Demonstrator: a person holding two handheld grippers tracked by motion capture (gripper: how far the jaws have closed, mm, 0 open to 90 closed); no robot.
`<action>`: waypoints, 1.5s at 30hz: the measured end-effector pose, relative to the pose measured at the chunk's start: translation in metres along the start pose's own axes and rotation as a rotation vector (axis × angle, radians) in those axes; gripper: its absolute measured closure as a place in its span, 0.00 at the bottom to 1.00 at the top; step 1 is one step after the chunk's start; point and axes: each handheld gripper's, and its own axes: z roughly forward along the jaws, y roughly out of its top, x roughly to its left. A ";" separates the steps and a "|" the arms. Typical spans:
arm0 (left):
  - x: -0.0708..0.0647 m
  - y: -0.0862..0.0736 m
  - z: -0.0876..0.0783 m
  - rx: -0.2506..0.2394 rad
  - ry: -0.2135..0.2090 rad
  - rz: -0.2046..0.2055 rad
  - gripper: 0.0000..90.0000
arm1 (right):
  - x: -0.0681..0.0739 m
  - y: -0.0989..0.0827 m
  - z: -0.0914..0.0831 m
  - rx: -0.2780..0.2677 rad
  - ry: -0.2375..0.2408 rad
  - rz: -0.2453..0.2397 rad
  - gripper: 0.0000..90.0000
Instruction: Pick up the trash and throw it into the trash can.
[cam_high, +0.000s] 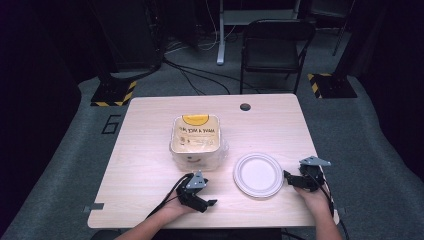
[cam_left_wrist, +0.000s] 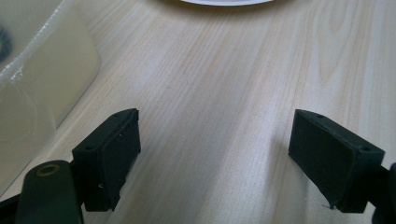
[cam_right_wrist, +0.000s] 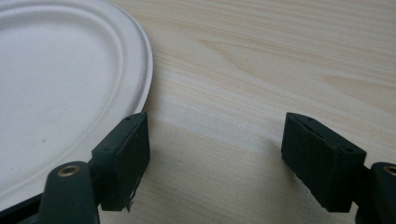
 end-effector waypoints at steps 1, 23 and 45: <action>0.000 0.000 0.000 -0.002 0.004 -0.001 0.19 | 0.000 0.000 0.000 -0.001 -0.003 -0.001 0.26; 0.004 0.005 -0.003 0.031 0.035 -0.040 0.31 | 0.000 0.003 -0.005 0.028 0.023 -0.015 0.45; -0.007 0.046 0.013 0.021 -0.009 -0.080 0.42 | 0.012 0.018 -0.018 -0.031 0.036 -0.009 0.50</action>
